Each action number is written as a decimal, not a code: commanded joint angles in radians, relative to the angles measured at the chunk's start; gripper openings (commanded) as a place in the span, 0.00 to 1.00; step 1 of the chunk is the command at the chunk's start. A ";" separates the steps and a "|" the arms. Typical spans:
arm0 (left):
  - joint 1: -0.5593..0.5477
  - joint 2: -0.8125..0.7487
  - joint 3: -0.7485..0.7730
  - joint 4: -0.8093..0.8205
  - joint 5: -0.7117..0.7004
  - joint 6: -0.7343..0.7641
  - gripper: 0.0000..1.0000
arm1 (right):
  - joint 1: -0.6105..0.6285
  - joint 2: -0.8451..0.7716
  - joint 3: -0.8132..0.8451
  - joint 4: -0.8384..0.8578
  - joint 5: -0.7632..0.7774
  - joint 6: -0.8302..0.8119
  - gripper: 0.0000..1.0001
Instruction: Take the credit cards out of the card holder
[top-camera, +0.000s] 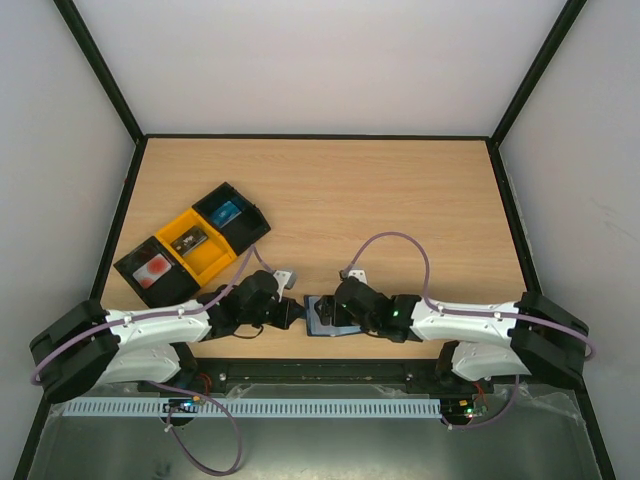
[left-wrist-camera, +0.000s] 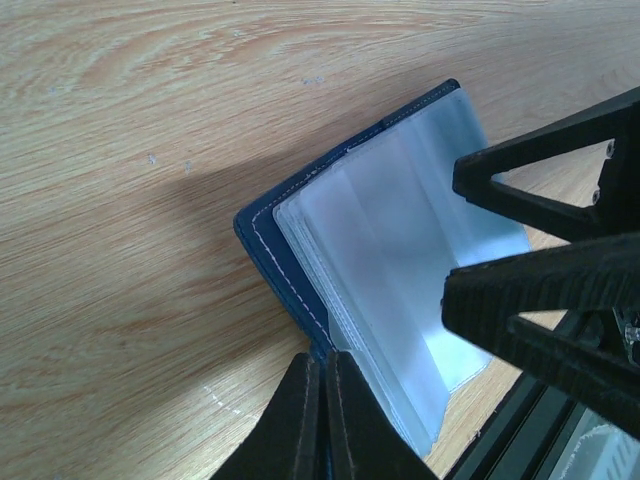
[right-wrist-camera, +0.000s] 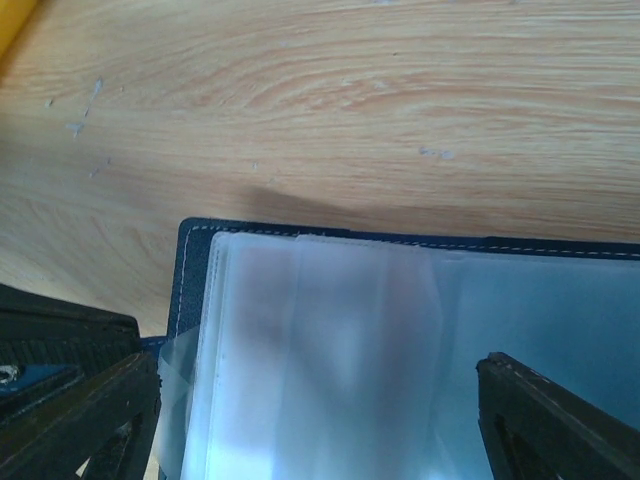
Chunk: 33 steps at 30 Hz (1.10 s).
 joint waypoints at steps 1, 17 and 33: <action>-0.003 0.001 0.034 0.021 0.005 0.009 0.03 | 0.020 0.028 0.023 0.033 -0.002 -0.012 0.85; -0.005 -0.004 0.027 0.030 0.007 0.004 0.03 | 0.029 0.108 0.012 0.055 -0.034 -0.020 0.85; -0.006 -0.013 0.013 0.031 0.003 0.001 0.03 | 0.029 0.134 0.014 0.002 0.019 -0.018 0.74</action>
